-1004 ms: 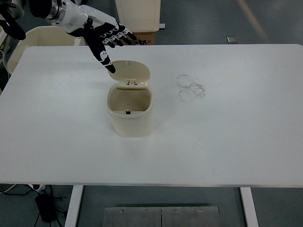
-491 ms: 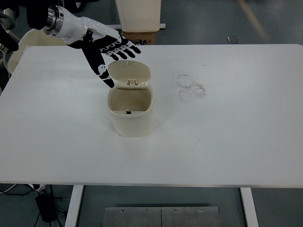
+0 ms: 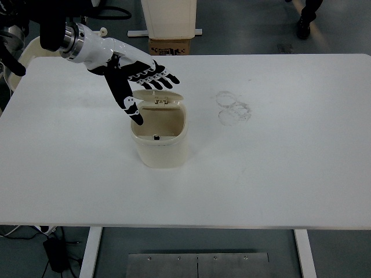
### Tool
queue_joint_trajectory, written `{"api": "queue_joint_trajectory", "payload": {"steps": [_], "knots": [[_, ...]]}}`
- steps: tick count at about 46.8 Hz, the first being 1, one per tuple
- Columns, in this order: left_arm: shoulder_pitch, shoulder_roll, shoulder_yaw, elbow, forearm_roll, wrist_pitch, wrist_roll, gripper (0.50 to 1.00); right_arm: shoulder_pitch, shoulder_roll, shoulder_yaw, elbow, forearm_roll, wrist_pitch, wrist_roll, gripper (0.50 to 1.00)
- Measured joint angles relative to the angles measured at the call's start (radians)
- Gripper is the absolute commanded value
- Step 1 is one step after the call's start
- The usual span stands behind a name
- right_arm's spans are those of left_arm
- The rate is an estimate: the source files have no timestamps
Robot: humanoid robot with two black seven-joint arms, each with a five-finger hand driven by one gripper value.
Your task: Close trash bin
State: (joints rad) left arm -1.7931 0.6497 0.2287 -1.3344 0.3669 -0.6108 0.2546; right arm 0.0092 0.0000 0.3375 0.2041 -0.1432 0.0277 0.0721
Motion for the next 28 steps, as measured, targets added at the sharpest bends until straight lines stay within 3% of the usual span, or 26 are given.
{"api": "queue_joint_trajectory", "payload": {"steps": [28], "knots": [[0.041, 0.005, 0.063, -0.084, 0.003, 0.0, 0.0, 1.0, 0.0, 0.0, 0.0, 0.0, 0.0, 0.0, 0.0, 0.993]]}}
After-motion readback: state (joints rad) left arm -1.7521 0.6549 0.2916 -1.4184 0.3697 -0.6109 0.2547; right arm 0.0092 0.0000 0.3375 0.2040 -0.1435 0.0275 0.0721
